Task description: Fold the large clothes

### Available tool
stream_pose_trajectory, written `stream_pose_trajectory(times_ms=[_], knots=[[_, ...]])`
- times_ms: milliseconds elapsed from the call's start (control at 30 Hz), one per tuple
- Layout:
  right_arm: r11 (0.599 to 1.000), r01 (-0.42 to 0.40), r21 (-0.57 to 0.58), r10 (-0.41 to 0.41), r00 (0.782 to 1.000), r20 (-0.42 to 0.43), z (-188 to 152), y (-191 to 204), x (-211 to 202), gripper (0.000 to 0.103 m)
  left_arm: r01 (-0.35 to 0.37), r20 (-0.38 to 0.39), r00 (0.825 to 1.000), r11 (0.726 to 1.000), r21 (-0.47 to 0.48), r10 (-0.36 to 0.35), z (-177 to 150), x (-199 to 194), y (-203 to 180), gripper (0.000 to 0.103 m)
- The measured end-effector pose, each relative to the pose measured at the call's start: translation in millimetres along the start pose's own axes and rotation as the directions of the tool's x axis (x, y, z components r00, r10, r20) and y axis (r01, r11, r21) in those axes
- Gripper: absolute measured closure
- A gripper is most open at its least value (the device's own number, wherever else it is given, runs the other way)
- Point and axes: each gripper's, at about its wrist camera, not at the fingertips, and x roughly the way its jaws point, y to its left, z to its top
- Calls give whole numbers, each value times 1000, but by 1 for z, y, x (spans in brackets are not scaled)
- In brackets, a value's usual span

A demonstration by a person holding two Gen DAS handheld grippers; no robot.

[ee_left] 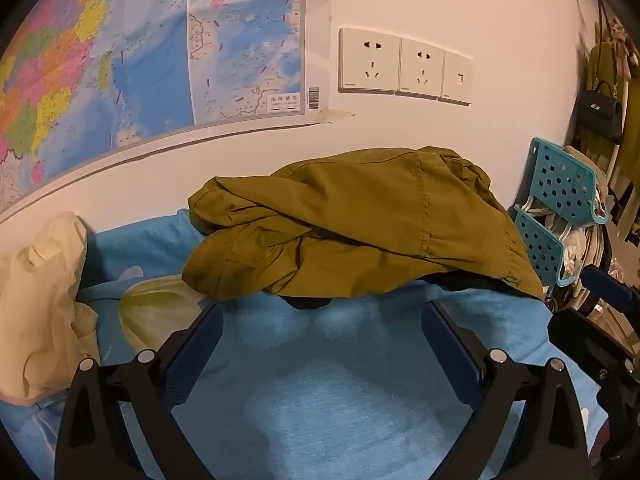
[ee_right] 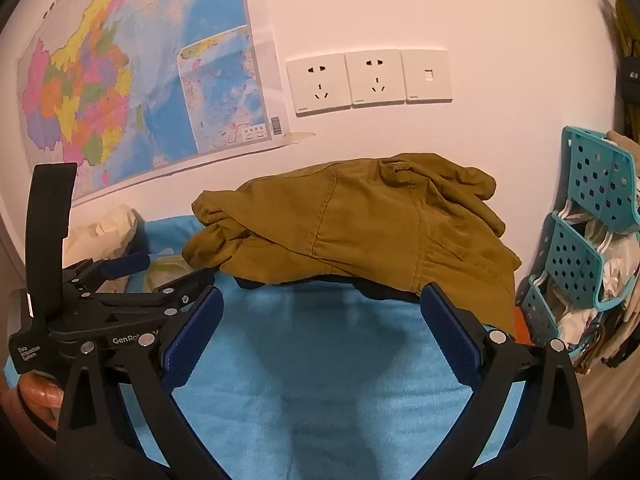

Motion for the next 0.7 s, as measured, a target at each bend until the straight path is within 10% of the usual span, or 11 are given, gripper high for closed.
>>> stream_pose_trajectory(times_ms=[700], knots=[[1000, -3, -31, 2, 1000, -17, 7, 6, 7, 6, -1, -13, 1000, 1000, -29, 1, -2, 4, 10, 7]])
